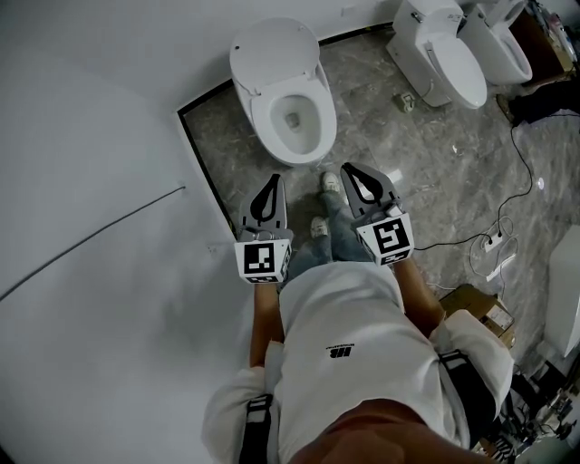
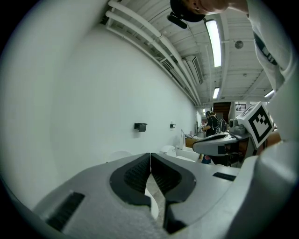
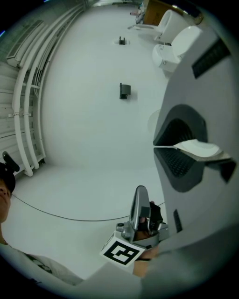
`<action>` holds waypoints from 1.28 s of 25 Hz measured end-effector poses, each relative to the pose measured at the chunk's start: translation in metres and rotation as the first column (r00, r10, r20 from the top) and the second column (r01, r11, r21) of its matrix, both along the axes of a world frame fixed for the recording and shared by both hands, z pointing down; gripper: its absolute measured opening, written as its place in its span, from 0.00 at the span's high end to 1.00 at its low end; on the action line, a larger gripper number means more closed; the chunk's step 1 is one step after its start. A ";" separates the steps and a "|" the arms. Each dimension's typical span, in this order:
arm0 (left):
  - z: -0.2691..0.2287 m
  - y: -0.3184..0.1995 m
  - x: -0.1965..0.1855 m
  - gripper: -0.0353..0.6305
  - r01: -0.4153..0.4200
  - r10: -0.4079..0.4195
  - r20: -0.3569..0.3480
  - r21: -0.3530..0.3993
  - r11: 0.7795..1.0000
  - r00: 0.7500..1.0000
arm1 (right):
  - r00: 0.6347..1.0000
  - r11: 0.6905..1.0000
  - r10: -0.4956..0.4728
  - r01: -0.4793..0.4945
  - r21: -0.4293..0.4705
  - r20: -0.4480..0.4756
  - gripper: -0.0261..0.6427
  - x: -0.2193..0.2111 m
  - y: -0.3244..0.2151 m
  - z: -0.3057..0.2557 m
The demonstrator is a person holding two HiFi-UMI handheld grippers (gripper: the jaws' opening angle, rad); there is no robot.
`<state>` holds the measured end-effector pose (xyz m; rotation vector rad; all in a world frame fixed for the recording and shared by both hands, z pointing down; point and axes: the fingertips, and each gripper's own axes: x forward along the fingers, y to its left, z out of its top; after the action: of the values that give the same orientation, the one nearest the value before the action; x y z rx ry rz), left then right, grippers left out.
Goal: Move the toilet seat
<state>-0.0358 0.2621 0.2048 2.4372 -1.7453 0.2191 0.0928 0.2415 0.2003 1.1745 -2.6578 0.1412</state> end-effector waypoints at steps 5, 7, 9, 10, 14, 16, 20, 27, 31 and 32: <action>0.008 -0.022 -0.004 0.90 0.000 0.000 0.000 0.002 1.000 1.000 | 1.000 1.000 -0.001 0.001 -0.006 -0.008 0.91 -0.004 -0.021 0.010; 0.011 -0.031 -0.005 0.90 0.002 -0.002 0.003 0.000 1.000 1.000 | 1.000 1.000 0.001 -0.001 -0.011 -0.003 0.91 -0.005 -0.031 0.012; 0.012 -0.040 -0.005 0.90 0.006 -0.006 0.001 -0.003 1.000 1.000 | 1.000 1.000 0.001 -0.001 -0.018 -0.002 0.91 -0.005 -0.041 0.014; 0.013 -0.045 -0.006 0.90 0.008 -0.008 0.000 -0.004 1.000 1.000 | 1.000 1.000 -0.002 0.001 -0.022 -0.004 0.91 -0.005 -0.046 0.016; 0.017 -0.068 -0.008 0.90 0.017 -0.017 0.003 -0.019 1.000 1.000 | 1.000 0.999 -0.008 0.007 -0.049 -0.018 0.91 -0.007 -0.070 0.026; 0.021 -0.079 -0.009 0.90 0.019 -0.019 -0.003 -0.023 1.000 1.000 | 1.000 0.999 -0.011 0.010 -0.053 -0.013 0.91 -0.008 -0.082 0.029; 0.029 -0.100 -0.011 0.90 0.027 -0.028 -0.014 -0.029 0.999 1.000 | 0.999 0.997 -0.024 0.022 -0.073 -0.023 0.91 -0.010 -0.106 0.042; 0.071 -0.130 -0.015 0.90 0.034 -0.034 0.004 -0.090 0.995 0.999 | 0.998 0.992 -0.031 0.024 -0.126 -0.051 0.91 -0.014 -0.140 0.083; 0.092 -0.145 -0.013 0.90 0.034 -0.034 0.008 -0.126 0.991 0.999 | 0.997 0.986 -0.044 0.033 -0.164 -0.069 0.91 -0.014 -0.154 0.105; 0.096 -0.149 -0.012 0.90 0.032 -0.031 0.012 -0.133 0.991 0.999 | 0.996 0.984 -0.048 0.035 -0.174 -0.074 0.91 -0.014 -0.157 0.111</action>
<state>-0.0482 0.1134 0.3013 2.3174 -1.7133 0.3330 0.0791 0.0845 0.3111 1.0474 -2.5420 0.3058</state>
